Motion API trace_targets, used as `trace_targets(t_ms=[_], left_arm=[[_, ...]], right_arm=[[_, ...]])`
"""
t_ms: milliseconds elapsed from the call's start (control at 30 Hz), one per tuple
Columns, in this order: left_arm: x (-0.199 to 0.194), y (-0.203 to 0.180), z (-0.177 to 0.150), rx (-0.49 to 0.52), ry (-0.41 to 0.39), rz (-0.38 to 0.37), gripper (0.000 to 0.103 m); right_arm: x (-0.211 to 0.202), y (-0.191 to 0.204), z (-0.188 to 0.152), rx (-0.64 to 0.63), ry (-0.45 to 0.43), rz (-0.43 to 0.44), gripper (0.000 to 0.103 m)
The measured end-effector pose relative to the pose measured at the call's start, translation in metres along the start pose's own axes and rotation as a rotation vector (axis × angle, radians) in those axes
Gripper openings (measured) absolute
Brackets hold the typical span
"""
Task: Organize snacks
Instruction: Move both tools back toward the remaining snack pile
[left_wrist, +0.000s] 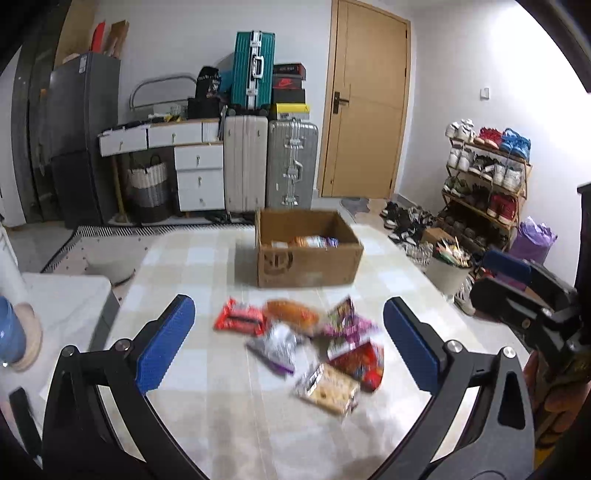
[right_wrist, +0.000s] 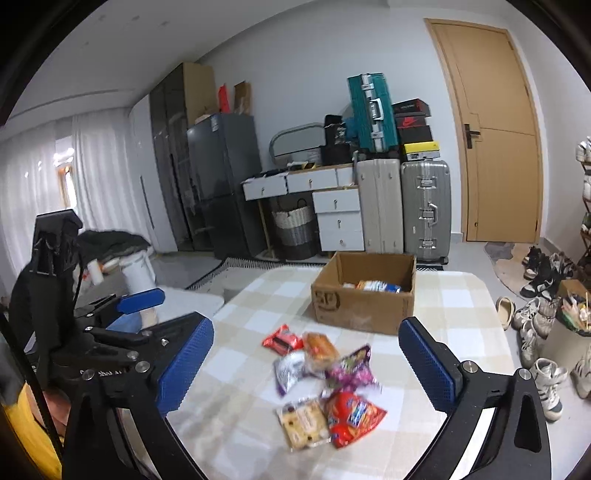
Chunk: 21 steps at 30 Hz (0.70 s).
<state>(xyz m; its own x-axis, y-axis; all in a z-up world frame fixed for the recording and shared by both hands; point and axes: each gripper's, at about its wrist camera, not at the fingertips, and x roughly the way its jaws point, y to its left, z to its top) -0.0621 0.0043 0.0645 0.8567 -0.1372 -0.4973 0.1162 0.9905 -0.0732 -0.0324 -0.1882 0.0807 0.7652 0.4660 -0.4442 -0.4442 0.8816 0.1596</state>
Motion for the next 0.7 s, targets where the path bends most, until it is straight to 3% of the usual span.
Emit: trace_targets(t_ms=[100,233,700], left_arm=[[0.012,0.002,-0.027,-0.005,0.033,-0.027,0.102],[0.048,0.0,-0.059,-0.001,0.126,-0.074,0.102],[0.189,-0.019,-0.101,0.083,0.401,-0.2,0.102]], right_arm=[[0.001,0.0,-0.02,-0.011,-0.013,-0.022,0.102],[0.019,-0.01,-0.039,0.033,0.031,-0.012,0.102],[0.083,-0.056,-0.097,0.13,0.217,-0.023,0.102]])
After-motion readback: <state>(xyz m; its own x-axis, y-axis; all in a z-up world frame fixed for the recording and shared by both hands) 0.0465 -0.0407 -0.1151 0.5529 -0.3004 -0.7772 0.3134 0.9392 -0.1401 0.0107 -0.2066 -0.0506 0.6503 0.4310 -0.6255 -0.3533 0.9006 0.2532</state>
